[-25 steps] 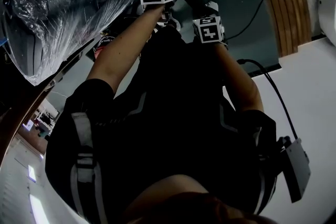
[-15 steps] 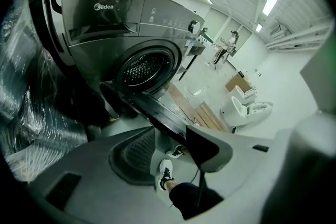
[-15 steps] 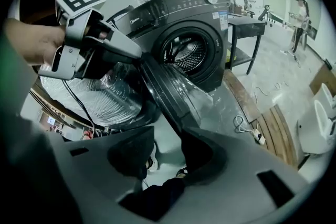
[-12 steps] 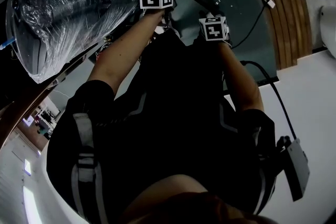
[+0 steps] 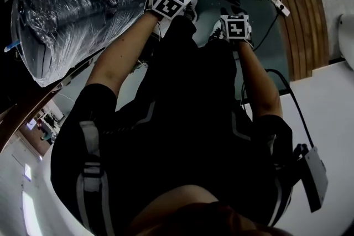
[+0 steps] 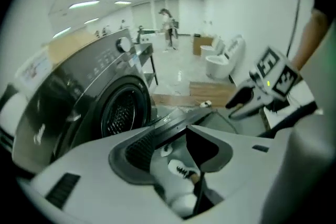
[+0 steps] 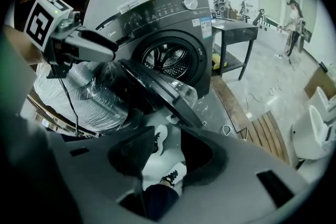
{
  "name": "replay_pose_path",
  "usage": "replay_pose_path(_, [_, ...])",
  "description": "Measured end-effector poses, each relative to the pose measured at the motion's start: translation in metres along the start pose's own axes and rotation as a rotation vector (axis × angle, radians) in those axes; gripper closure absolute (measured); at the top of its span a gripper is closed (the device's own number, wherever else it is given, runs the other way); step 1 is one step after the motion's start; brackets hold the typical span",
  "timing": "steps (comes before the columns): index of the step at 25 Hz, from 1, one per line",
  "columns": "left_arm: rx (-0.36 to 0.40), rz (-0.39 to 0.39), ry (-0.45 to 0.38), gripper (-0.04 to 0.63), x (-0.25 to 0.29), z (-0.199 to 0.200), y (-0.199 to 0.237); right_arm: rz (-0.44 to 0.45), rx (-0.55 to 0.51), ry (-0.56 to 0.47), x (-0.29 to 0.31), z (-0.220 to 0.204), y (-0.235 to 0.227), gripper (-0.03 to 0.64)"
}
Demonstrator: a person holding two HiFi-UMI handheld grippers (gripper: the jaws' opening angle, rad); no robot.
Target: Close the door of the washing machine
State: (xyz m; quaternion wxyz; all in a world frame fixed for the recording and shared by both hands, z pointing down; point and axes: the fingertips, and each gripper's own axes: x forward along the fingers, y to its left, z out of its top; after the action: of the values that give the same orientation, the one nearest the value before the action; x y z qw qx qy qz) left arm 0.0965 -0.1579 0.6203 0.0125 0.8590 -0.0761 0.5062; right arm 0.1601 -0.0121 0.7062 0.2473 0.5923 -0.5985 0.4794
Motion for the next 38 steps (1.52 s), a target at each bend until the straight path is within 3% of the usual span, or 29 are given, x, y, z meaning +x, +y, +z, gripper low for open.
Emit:
replay_pose_path(2, [0.184,0.004,0.045,0.408,0.010,-0.002,0.006,-0.016,0.010,-0.008,0.001,0.008,-0.008,0.454])
replay_pose_path(5, [0.356,-0.013,0.098,0.408,0.026,0.000,0.019,-0.041,0.032,-0.017,0.004,0.019,-0.020,0.454])
replay_pose_path(8, [0.463,-0.069,0.106,0.407,0.038,0.008,0.025,-0.065,0.075,-0.020,0.008,0.030,-0.033,0.454])
replay_pose_path(12, [0.541,-0.133,0.156,0.407,0.051,0.004,0.028,-0.094,0.114,-0.032,0.015,0.051,-0.046,0.454])
replay_pose_path(16, [0.535,-0.138,0.166,0.410,0.062,0.005,0.039,-0.116,0.170,-0.056,0.025,0.072,-0.057,0.454])
replay_pose_path(18, [0.519,-0.144,0.172,0.442,0.066,0.010,0.044,-0.143,0.179,-0.054,0.032,0.082,-0.069,0.460])
replay_pose_path(22, [0.507,-0.195,0.167,0.442,0.070,0.017,0.048,-0.180,0.202,-0.049,0.048,0.097,-0.092,0.471])
replay_pose_path(28, [0.438,-0.165,0.149,0.443,0.077,0.028,0.060,-0.172,0.229,-0.057,0.064,0.112,-0.109,0.486])
replay_pose_path(34, [0.331,-0.136,0.160,0.446,0.084,0.043,0.079,-0.226,0.248,-0.088,0.074,0.143,-0.137,0.491])
replay_pose_path(38, [0.310,-0.118,0.139,0.448,0.086,0.048,0.088,-0.235,0.284,-0.108,0.086,0.161,-0.146,0.492])
